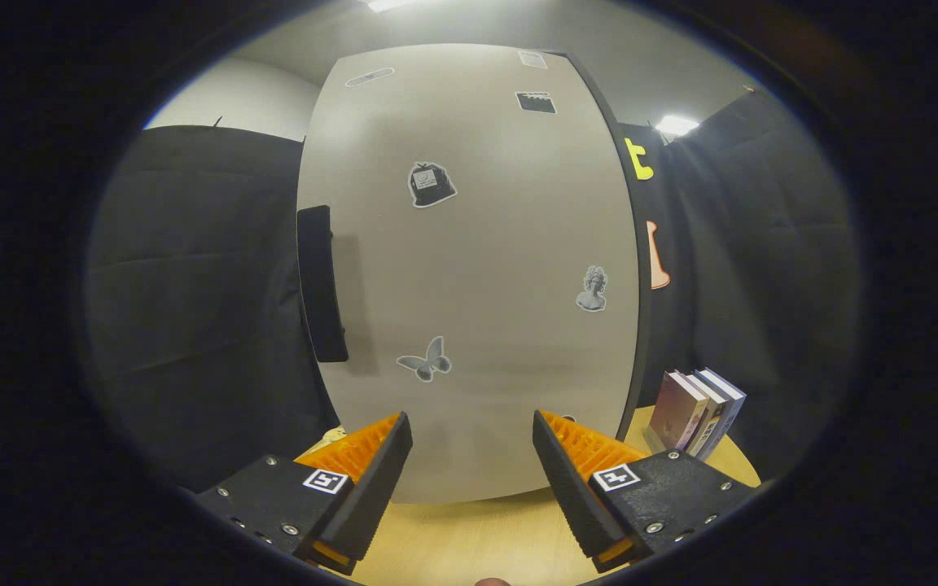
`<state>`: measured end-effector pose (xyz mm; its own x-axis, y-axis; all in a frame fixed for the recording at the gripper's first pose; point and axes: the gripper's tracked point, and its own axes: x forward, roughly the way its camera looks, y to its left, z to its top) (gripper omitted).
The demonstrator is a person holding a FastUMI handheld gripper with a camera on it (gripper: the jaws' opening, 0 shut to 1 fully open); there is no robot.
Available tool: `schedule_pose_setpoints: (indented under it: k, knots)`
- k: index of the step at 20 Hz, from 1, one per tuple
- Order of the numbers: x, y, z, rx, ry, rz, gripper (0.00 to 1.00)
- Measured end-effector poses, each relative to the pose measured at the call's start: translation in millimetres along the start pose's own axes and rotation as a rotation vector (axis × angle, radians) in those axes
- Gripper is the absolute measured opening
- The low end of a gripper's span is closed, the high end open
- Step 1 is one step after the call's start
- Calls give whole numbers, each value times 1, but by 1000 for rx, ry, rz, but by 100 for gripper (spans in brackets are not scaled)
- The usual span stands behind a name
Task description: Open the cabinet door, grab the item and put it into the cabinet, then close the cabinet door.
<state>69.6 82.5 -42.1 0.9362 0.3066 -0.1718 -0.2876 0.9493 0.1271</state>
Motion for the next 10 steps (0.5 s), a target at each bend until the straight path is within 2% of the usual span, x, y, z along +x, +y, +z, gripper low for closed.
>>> schedule_pose_setpoints:
  k: [10]
  knots:
    - [6, -1, 15, -7, -31, 10, 93]
